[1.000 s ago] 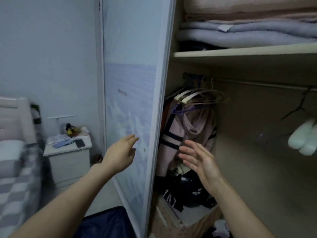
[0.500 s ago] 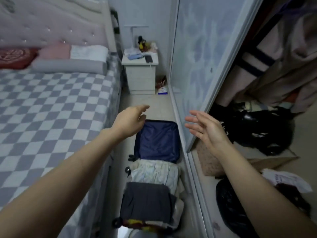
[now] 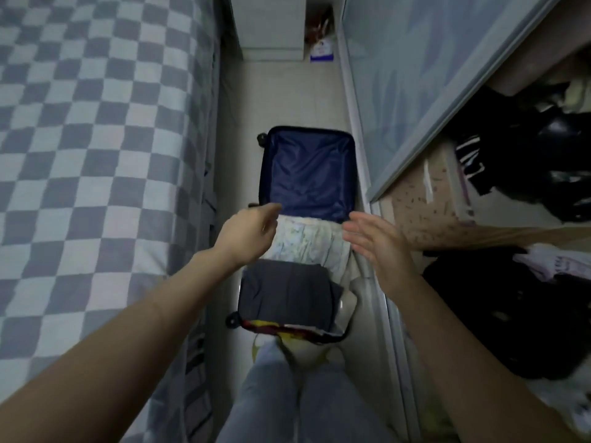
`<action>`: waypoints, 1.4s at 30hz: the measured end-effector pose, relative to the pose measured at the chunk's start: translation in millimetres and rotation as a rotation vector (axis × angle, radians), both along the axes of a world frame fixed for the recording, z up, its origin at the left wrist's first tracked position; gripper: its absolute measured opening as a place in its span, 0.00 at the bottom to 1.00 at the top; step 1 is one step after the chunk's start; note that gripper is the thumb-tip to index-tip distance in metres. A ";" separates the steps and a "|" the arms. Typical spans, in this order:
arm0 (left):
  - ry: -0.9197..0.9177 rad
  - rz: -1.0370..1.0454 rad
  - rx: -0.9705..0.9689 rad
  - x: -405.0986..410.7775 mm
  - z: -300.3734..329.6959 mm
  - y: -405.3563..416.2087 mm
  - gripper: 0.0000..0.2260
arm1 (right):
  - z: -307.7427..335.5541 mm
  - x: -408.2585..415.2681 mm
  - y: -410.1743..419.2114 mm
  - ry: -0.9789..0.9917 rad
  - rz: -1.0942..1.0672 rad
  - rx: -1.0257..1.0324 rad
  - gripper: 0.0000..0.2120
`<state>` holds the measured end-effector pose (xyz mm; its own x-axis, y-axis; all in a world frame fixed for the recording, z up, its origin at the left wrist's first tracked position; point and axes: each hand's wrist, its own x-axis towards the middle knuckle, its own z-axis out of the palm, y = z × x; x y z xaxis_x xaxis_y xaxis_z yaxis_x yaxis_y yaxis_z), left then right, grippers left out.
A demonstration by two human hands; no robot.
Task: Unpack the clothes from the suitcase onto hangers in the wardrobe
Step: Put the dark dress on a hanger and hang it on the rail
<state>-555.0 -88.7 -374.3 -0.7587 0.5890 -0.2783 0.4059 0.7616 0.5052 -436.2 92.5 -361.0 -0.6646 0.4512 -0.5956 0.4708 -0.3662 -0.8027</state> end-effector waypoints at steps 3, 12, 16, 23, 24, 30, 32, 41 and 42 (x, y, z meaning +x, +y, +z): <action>-0.081 0.024 -0.058 5.2 -55.0 -6.7 0.16 | -53.2 -1.6 -7.2 -0.090 -0.016 0.001 0.09; -0.239 0.033 -0.221 5.9 -247.3 -9.5 0.17 | -256.8 -1.5 -11.0 -0.274 0.150 0.180 0.09; -0.257 0.038 -0.208 9.3 -313.9 -4.1 0.17 | -341.8 4.7 -15.8 -0.341 0.304 0.262 0.23; -0.273 0.017 -0.172 22.0 -375.8 -7.2 0.19 | -421.1 2.2 -23.4 -0.380 0.558 0.468 0.41; -0.275 0.018 -0.172 22.4 -380.2 -8.1 0.19 | -425.5 0.7 -24.9 -0.376 0.546 0.473 0.42; -0.295 0.026 -0.157 25.7 -379.1 -12.9 0.18 | -427.8 -0.5 -29.5 -0.456 0.521 0.287 0.39; -0.296 0.036 -0.144 29.1 -365.4 -14.4 0.18 | -414.6 1.7 -34.1 -0.401 0.457 0.298 0.21; -0.253 0.110 -0.022 24.3 -195.0 0.4 0.16 | -216.3 3.7 -30.7 -0.062 0.170 0.348 0.04; -0.272 0.167 0.011 21.3 -171.3 5.2 0.16 | -187.0 1.3 -25.9 -0.011 0.174 0.383 0.07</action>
<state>-533.7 -83.5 -545.6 -0.7438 0.4667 -0.4784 0.1247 0.8001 0.5867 -434.9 66.6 -548.0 -0.7450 0.5229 -0.4141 0.5086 0.0437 -0.8599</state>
